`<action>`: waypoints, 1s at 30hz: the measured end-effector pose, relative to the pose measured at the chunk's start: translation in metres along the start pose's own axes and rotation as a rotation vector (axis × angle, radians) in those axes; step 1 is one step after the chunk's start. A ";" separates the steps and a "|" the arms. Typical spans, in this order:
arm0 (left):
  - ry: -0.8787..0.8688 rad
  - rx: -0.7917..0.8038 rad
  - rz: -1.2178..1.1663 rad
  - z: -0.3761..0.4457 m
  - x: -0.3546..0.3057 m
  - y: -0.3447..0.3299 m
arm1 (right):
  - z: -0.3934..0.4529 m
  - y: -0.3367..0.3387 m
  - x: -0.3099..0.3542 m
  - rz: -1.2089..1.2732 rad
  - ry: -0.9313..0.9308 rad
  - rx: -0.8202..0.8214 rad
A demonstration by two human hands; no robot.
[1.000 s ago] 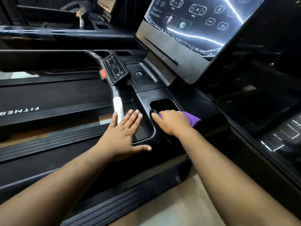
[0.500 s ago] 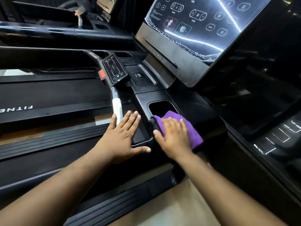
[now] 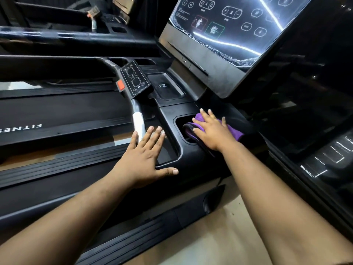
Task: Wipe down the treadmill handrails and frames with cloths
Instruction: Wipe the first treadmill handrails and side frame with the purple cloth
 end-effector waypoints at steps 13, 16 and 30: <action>0.019 -0.069 -0.022 0.007 0.008 -0.006 | 0.001 0.001 -0.008 0.048 -0.103 0.014; 0.030 -0.055 -0.013 0.006 0.008 -0.006 | 0.025 -0.003 0.014 -0.002 -0.170 0.079; 0.040 -0.016 -0.032 0.003 0.005 0.000 | -0.007 0.004 0.055 0.010 -0.161 0.069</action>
Point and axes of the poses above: each hand's wrist, its own z-axis towards the middle knuckle, its own y-axis out of the back of the hand, x = y × z, the point moved 9 cm from there along z, towards the middle knuckle, and after that the axes turned 8 degrees about -y, right-handed, at the moved point
